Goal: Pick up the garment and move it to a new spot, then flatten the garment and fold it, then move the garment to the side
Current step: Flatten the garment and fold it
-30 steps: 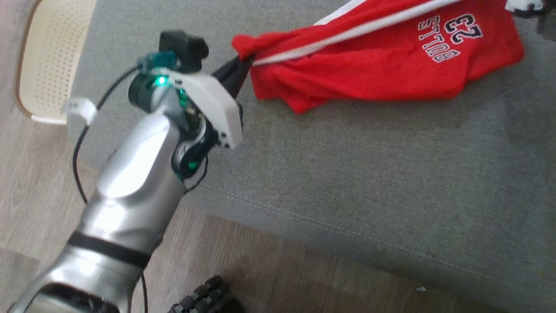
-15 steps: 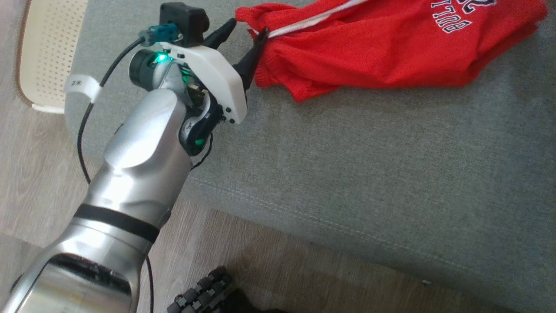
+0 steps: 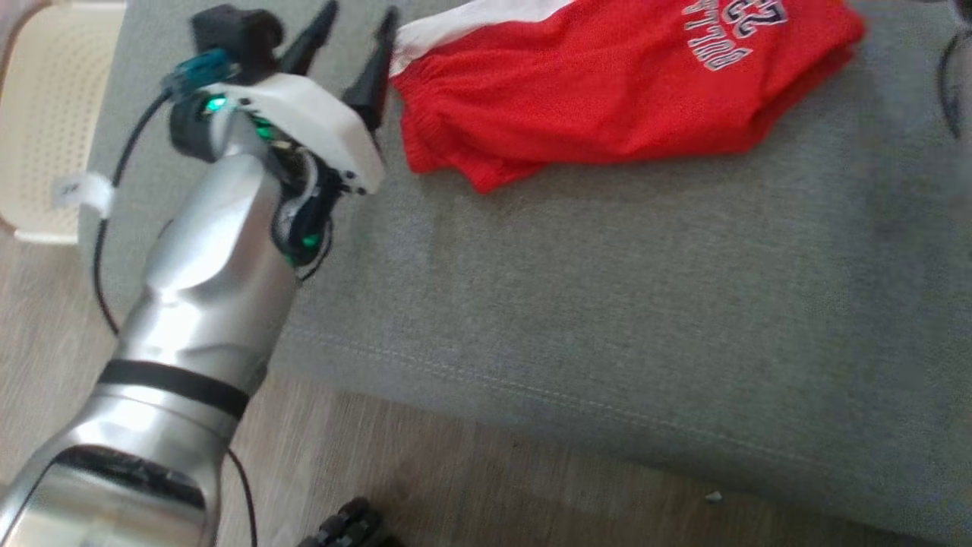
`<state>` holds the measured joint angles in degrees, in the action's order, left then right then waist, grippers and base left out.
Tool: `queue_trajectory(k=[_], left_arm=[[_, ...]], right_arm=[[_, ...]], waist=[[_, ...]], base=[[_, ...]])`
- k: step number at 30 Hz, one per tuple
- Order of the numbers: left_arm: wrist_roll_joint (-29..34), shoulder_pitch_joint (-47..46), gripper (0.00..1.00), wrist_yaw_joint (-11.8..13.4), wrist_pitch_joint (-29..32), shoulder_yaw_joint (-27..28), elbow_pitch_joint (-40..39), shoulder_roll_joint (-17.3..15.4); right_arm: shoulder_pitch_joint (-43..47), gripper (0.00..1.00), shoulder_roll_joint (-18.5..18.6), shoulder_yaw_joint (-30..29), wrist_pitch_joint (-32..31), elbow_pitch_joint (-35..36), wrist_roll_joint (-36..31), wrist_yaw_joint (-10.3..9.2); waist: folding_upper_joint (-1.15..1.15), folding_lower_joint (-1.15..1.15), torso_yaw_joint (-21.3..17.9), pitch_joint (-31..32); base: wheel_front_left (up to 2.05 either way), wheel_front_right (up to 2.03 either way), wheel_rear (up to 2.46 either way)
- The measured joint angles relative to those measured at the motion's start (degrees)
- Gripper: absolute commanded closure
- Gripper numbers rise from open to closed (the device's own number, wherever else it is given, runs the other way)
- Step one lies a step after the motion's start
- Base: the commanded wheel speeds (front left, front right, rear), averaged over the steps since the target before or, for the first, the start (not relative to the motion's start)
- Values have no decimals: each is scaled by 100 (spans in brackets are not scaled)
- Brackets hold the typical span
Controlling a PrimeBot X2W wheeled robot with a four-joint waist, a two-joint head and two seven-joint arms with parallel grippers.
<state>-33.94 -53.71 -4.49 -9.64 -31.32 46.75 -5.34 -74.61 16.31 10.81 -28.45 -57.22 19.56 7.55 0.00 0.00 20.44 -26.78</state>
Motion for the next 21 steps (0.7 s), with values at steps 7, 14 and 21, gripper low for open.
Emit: queue_trajectory(k=[7, 14, 21], left_arm=[[-16, 535, 0, 436, -396, 319, -554, -265], [-2, 1614, 0, 823, -464, 552, -1450, -338], [355, 2741, 0, 1071, -465, 898, -2436, -341]], right_arm=[[971, 0, -32, 662, 1099, 855, 739, 0], [2113, 0, 135, 1122, 2223, 1813, 1256, 0], [3295, 0, 231, 1109, 3294, 2449, 1035, 0]], waist=[[0, 0, -347, 437], [0, -1, -651, 994], [0, -1, -924, 1456]], base=[[0, 0, 0], [0, 0, 0], [0, 0, 0]])
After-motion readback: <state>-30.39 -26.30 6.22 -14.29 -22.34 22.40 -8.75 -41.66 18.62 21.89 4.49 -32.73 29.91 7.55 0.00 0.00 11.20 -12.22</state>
